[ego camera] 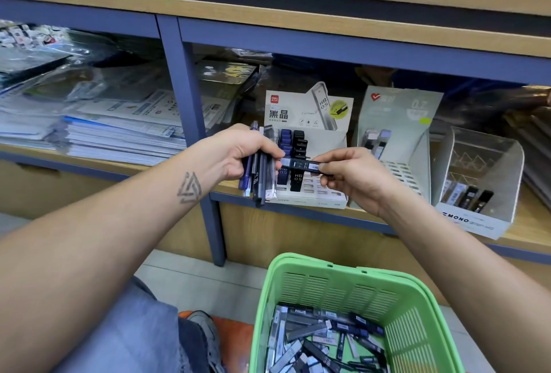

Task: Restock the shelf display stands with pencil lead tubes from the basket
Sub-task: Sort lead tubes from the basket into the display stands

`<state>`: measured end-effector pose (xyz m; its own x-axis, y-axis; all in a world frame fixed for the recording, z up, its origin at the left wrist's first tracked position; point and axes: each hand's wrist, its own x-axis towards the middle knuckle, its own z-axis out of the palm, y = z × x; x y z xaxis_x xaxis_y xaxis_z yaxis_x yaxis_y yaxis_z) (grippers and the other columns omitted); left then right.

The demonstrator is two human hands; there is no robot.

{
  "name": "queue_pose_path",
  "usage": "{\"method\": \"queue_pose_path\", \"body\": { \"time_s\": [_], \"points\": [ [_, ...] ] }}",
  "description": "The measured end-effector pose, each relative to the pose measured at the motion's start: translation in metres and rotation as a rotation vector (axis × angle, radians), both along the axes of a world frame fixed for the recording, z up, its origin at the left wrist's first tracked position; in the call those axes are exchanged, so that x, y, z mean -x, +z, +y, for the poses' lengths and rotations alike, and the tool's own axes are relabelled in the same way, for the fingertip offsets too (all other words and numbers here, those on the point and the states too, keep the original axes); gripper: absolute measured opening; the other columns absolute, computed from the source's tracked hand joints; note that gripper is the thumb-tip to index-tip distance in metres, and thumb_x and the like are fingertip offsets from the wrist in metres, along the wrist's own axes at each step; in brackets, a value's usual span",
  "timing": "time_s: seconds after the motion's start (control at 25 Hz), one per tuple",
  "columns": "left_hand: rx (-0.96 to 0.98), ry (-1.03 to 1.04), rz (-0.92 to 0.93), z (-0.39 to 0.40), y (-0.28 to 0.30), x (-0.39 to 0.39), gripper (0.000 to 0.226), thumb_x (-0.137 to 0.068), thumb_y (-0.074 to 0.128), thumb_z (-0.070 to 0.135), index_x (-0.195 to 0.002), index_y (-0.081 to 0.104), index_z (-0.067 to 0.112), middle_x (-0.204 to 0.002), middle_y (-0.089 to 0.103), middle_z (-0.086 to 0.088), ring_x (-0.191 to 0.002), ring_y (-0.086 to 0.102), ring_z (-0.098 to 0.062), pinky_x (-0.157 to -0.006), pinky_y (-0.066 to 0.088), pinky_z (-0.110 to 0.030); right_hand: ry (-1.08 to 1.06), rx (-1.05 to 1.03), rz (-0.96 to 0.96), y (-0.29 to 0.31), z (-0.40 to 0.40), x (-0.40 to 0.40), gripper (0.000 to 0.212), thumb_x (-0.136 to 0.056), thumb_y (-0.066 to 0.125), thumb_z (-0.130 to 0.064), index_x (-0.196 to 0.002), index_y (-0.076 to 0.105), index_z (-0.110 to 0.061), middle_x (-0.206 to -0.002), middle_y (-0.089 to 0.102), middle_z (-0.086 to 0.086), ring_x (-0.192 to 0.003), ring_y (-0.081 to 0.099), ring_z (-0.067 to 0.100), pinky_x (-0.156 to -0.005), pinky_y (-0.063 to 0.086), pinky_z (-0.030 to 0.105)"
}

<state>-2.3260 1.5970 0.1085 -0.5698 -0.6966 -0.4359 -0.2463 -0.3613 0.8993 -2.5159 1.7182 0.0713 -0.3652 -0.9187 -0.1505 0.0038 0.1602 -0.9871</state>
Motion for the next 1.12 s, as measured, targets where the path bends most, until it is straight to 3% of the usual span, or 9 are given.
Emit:
{"method": "queue_pose_path", "body": {
  "time_s": [0.16, 0.32, 0.44, 0.68, 0.76, 0.88, 1.12],
  "points": [
    [-0.017, 0.005, -0.007, -0.004, -0.002, -0.002, 0.017, -0.087, 0.066, -0.009, -0.104, 0.062, -0.004, -0.07, 0.065, -0.018, -0.052, 0.068, -0.023, -0.048, 0.057, -0.033, -0.027, 0.121, -0.031, -0.004, 0.001, 0.003, 0.015, -0.086, 0.068, 0.012, -0.096, 0.074, 0.002, -0.085, 0.072, 0.02, -0.073, 0.072, 0.023, -0.069, 0.058, 0.022],
    [-0.029, -0.013, -0.038, -0.004, -0.001, -0.002, 0.011, -0.089, 0.067, -0.005, -0.099, 0.065, -0.006, -0.067, 0.069, -0.016, -0.052, 0.069, -0.022, -0.048, 0.057, -0.031, 0.009, 0.207, -0.1, -0.003, 0.0, 0.001, 0.017, -0.084, 0.07, 0.012, -0.083, 0.078, -0.003, -0.087, 0.074, 0.018, -0.088, 0.073, 0.03, -0.092, 0.059, 0.036],
    [0.004, -0.027, -0.056, -0.004, 0.001, -0.002, 0.01, -0.087, 0.068, -0.007, -0.096, 0.066, -0.004, -0.066, 0.07, -0.016, -0.052, 0.069, -0.022, -0.048, 0.057, -0.033, -0.029, 0.223, -0.041, -0.003, -0.001, -0.002, 0.019, -0.082, 0.072, 0.013, -0.091, 0.076, -0.004, -0.093, 0.074, 0.017, -0.094, 0.071, 0.033, -0.099, 0.055, 0.045],
    [0.118, -0.009, -0.036, -0.004, 0.007, -0.006, 0.025, -0.078, 0.073, -0.016, -0.098, 0.067, -0.004, -0.073, 0.072, -0.021, -0.057, 0.07, -0.027, -0.054, 0.059, -0.039, -0.042, 0.245, 0.033, 0.0, -0.001, -0.004, 0.025, -0.079, 0.075, 0.013, -0.101, 0.071, 0.001, -0.097, 0.073, 0.02, -0.092, 0.071, 0.032, -0.09, 0.06, 0.041],
    [0.155, 0.009, -0.009, -0.003, 0.01, -0.006, 0.031, -0.076, 0.074, -0.018, -0.103, 0.067, -0.004, -0.077, 0.073, -0.022, -0.058, 0.071, -0.029, -0.056, 0.06, -0.039, -0.053, 0.256, -0.052, 0.002, -0.002, -0.003, 0.027, -0.08, 0.074, 0.011, -0.105, 0.068, 0.002, -0.087, 0.074, 0.017, -0.085, 0.074, 0.031, -0.077, 0.062, 0.032],
    [0.123, 0.018, 0.005, -0.005, 0.014, -0.006, 0.02, -0.079, 0.072, -0.016, -0.095, 0.066, -0.006, -0.072, 0.07, -0.021, -0.056, 0.07, -0.026, -0.052, 0.059, -0.036, -0.127, 0.293, -0.162, 0.004, -0.005, 0.001, 0.026, -0.085, 0.07, 0.011, -0.109, 0.067, 0.003, -0.077, 0.073, 0.013, -0.076, 0.075, 0.025, -0.07, 0.06, 0.024],
    [0.078, -0.007, -0.055, -0.016, 0.018, -0.016, 0.008, -0.088, 0.064, -0.01, -0.089, 0.062, -0.002, -0.065, 0.067, -0.014, -0.052, 0.067, -0.019, -0.05, 0.059, -0.032, -0.082, 0.283, 0.358, 0.005, -0.006, 0.004, 0.018, -0.084, 0.078, 0.0, -0.095, 0.07, -0.013, -0.077, 0.076, 0.007, -0.074, 0.075, 0.022, -0.067, 0.057, 0.023]
  ]
}}
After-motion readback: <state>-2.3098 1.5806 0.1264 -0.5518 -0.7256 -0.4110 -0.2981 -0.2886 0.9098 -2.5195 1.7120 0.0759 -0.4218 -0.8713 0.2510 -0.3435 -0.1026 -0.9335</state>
